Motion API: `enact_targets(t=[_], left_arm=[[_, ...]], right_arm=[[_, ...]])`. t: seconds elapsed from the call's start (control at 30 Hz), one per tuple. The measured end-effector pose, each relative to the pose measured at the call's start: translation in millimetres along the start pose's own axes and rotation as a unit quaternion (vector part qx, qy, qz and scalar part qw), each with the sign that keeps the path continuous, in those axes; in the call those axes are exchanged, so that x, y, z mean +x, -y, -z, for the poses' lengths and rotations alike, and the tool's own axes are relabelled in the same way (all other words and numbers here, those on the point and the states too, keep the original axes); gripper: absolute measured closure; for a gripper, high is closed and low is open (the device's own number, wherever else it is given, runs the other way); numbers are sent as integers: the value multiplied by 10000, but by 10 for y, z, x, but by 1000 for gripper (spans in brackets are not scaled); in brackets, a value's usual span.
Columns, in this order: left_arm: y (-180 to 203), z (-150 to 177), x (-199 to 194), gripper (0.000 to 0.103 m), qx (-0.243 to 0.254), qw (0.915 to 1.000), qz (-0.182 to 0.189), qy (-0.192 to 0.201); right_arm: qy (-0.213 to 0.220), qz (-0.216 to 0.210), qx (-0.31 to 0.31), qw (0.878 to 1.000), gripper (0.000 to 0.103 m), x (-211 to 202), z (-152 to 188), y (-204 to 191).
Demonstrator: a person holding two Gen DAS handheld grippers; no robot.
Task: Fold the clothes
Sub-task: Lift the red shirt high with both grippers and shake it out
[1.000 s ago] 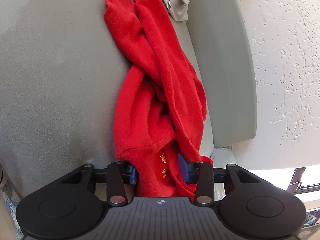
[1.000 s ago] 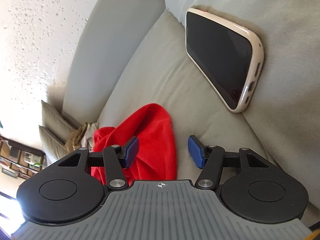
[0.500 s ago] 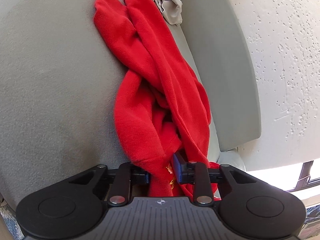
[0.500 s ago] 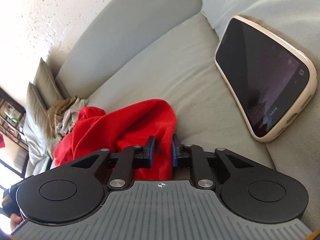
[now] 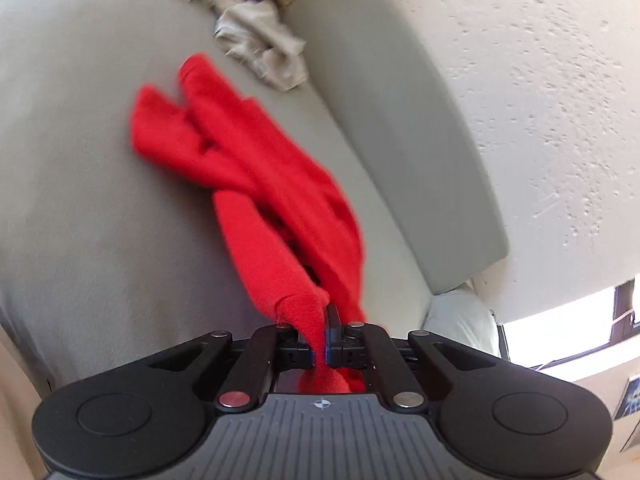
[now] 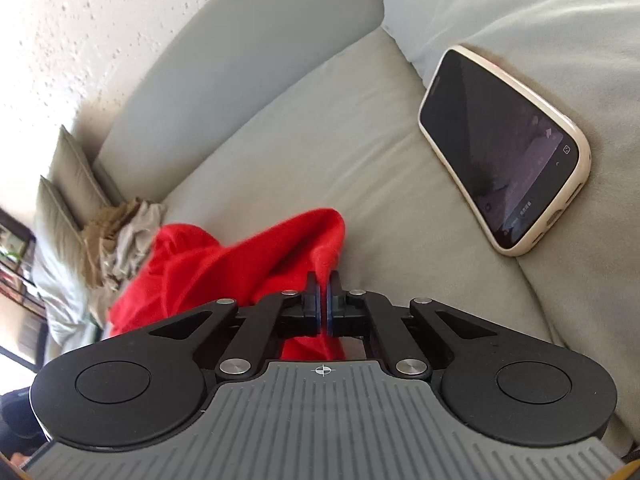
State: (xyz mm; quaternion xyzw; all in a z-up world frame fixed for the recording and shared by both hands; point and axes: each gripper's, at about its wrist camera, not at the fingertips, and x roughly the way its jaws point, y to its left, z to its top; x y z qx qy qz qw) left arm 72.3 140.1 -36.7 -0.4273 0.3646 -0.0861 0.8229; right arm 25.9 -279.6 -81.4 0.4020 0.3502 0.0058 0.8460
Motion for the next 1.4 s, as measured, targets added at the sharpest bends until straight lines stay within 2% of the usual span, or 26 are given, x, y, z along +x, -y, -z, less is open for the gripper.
enact_targets(t=[0.1,0.17,0.2,0.27,0.37,0.4,0.43,0.5,0.53,0.6,0.7,0.83,0.9,0.93,1.03,1.1,1.17,1.23,1.27,1.3,1.33,1.37,1.4], left_arm=[[607,-250,-450,101,655,9960,438,420],[1009,-403,-901,101,1111,9868,776,886],[1235,-478,-1103,101,1330,9792,973,1188],[1661,-613,-1471,101,1681,9590,1331,1855],[1946,-736,-1957,100,1746,9298,1306,2967],[2065,-753,-2050,100,1756,9313,1108,2993],[2198,-801,-2047,100,1776,9411,766,2772],[2303,-856,-2016,101,1661,9589,559,2231],[2358,-840,-2066,101,1685,9602,609,2143],[2469,-718,-2240,101,1909,9510,886,2266],[2635,-571,-2606,101,2210,9249,1316,2799],[2649,-623,-2399,98,2271,9290,1226,2653],[2653,-651,-2287,98,2299,9312,1174,2572],[2656,-665,-2231,98,2313,9323,1148,2531],[2662,-706,-2063,98,2355,9355,1070,2409],[2667,-734,-1952,98,2382,9374,1017,2327],[2698,-949,-1464,98,2291,9515,620,1958],[2698,-1188,-916,99,2203,9619,171,1612],[2719,-1322,-699,100,2046,9680,49,1453],[2753,-1429,-594,100,1914,9706,100,1457],[2788,-1533,-499,100,1786,9726,166,1476],[2875,-1581,-536,100,1869,9676,379,1654],[2967,-1624,-587,100,1971,9610,604,1845]], right_arm=[[-8,-492,370,9981,101,-304,-164,-282],[270,-1019,247,9941,101,-635,-350,-661],[444,-1294,188,9904,101,-814,-444,-845],[1163,-1963,131,9735,101,-1330,-654,-1220],[2252,-2681,142,9366,101,-2056,-825,-1587],[2447,-2708,38,9310,101,-2214,-839,-1698],[2453,-2614,-72,9335,101,-2296,-846,-1807],[2190,-2300,-177,9481,101,-2327,-852,-1981],[2111,-2250,-161,9511,101,-2349,-849,-2020],[2324,-2302,-226,9447,101,-2529,-804,-2057],[2864,-2443,-438,9254,101,-2924,-701,-2091],[3569,-2620,-842,8927,101,-3516,-547,-2138],[3784,-2580,-1113,8820,101,-3681,-478,-2180],[3815,-2530,-1205,8808,101,-3702,-475,-2202],[3792,-2206,-1433,8871,101,-3579,-584,-2261],[3517,-1873,-1498,9049,101,-3253,-801,-2256],[3109,-1587,-1489,9252,101,-2861,-1076,-2241],[2548,-1249,-1302,9500,101,-2291,-1449,-2175],[2452,-956,-1193,9573,101,-2056,-1615,-2167],[2383,-711,-1080,9626,101,-1842,-1769,-2161],[2403,-638,-976,9637,101,-1712,-1883,-2174],[2499,-685,-969,9610,101,-1691,-1963,-2237],[2720,-770,-1076,9532,101,-1774,-1993,-2327]])
